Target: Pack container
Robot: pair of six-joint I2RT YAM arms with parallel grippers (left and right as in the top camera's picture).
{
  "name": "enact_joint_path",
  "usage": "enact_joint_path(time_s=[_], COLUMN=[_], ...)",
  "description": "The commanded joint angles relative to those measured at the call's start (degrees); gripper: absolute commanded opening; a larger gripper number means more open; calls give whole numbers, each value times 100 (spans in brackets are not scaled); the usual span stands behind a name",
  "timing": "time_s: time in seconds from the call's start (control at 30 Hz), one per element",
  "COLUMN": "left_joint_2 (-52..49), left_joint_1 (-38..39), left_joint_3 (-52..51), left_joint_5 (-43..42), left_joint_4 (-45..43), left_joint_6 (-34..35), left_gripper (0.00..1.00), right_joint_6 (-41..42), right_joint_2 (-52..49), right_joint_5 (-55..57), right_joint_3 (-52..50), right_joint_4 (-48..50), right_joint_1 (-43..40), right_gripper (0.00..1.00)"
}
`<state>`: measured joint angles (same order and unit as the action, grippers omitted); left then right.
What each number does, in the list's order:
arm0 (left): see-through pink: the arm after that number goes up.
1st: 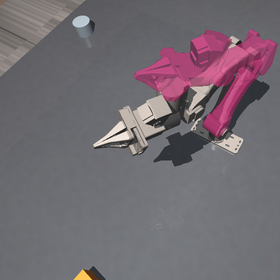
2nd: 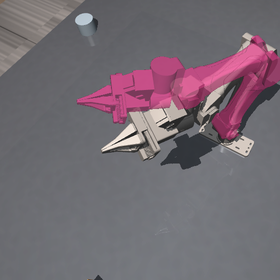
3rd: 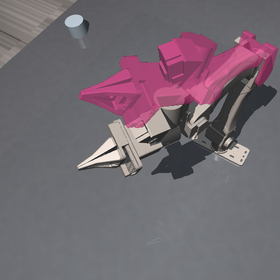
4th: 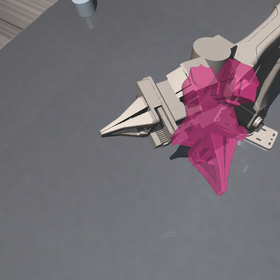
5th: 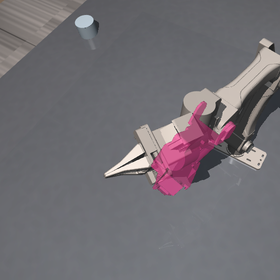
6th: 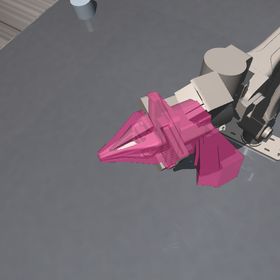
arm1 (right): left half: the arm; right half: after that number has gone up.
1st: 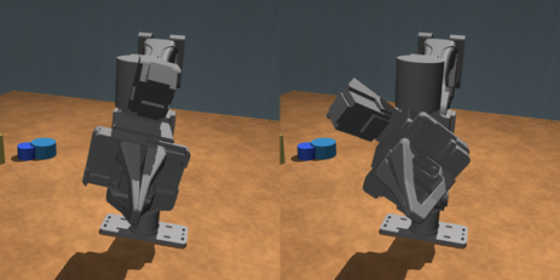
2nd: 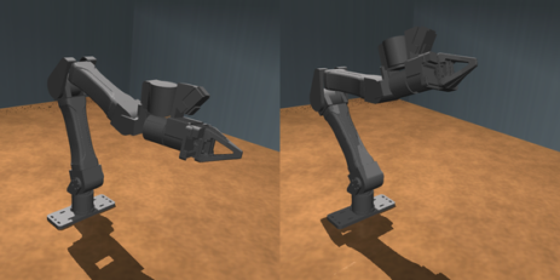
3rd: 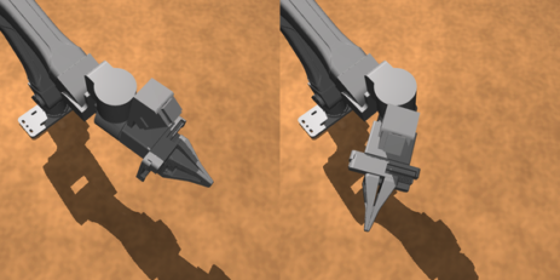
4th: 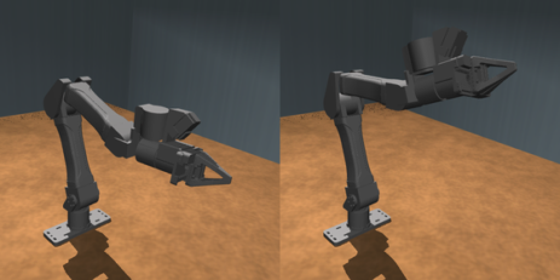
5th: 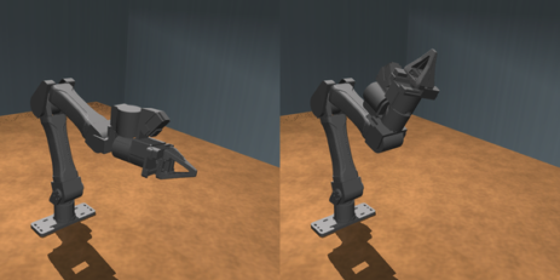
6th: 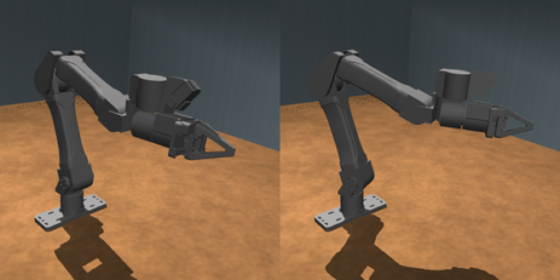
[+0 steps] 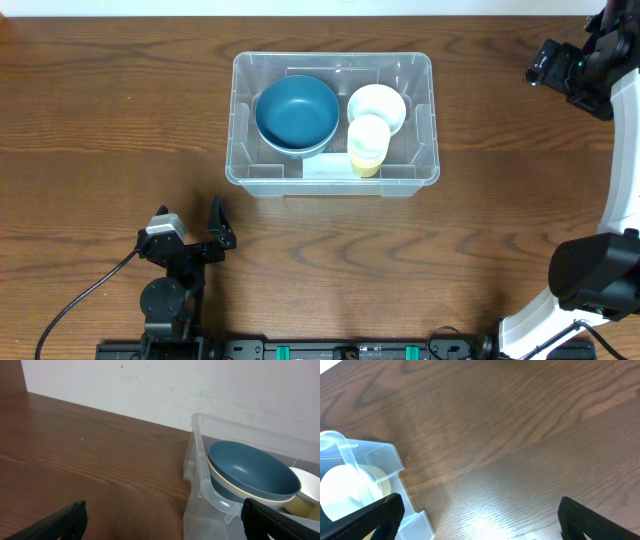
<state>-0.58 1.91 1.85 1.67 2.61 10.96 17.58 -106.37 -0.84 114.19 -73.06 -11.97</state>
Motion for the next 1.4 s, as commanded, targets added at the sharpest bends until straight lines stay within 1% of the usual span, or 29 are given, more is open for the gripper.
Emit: enact_joint_path(time_s=[0.0, 0.2, 0.33, 0.43, 0.5, 0.57, 0.7, 0.77, 0.83, 1.0, 1.17, 1.37], left_joint_2=[35, 35, 35, 35, 35, 35, 35, 35, 35, 35, 35, 35], left_joint_1=[-28, -28, -28, -28, -28, -28, -28, -28, -28, -28, -28, -28], left_joint_3=[-162, -162, -162, -162, -162, -162, -162, -162, -162, -162, -162, -162], left_joint_5=[4, 4, 4, 4, 4, 4, 4, 4, 4, 4, 4, 4], left_joint_4=[146, 146, 146, 146, 146, 146, 146, 146, 146, 149, 146, 146], left_joint_6=[52, 52, 52, 50, 52, 52, 52, 52, 52, 52, 50, 52], left_gripper=[98, 98, 98, 98, 98, 98, 98, 98, 98, 98, 98, 98], right_joint_6=[79, 79, 79, -48, -50, -52, -50, -50, -50, -50, -50, -46], right_joint_2=[146, 468, 935, 1436, 1860, 2389, 3539, 4039, 4566, 5770, 7141, 8679], right_joint_5=[-2, -2, -2, 476, 649, 686, 660, 660, 660, 483, 181, 138], right_joint_3=[70, 70, -20, -409, -933, -1764, -3851, -4763, -5650, -7346, -8771, -10214], right_joint_4=[-2, -2, 2, 398, 1106, 2282, 5042, 6135, 6981, 7831, 8087, 8411], right_joint_1=[232, 1147, 1912, 2293, 2420, 2457, 2450, 2424, 2363, 2026, 1609, 1412], right_gripper=[99, 99, 99, 99, 99, 99, 99, 99, 99, 99, 99, 99])
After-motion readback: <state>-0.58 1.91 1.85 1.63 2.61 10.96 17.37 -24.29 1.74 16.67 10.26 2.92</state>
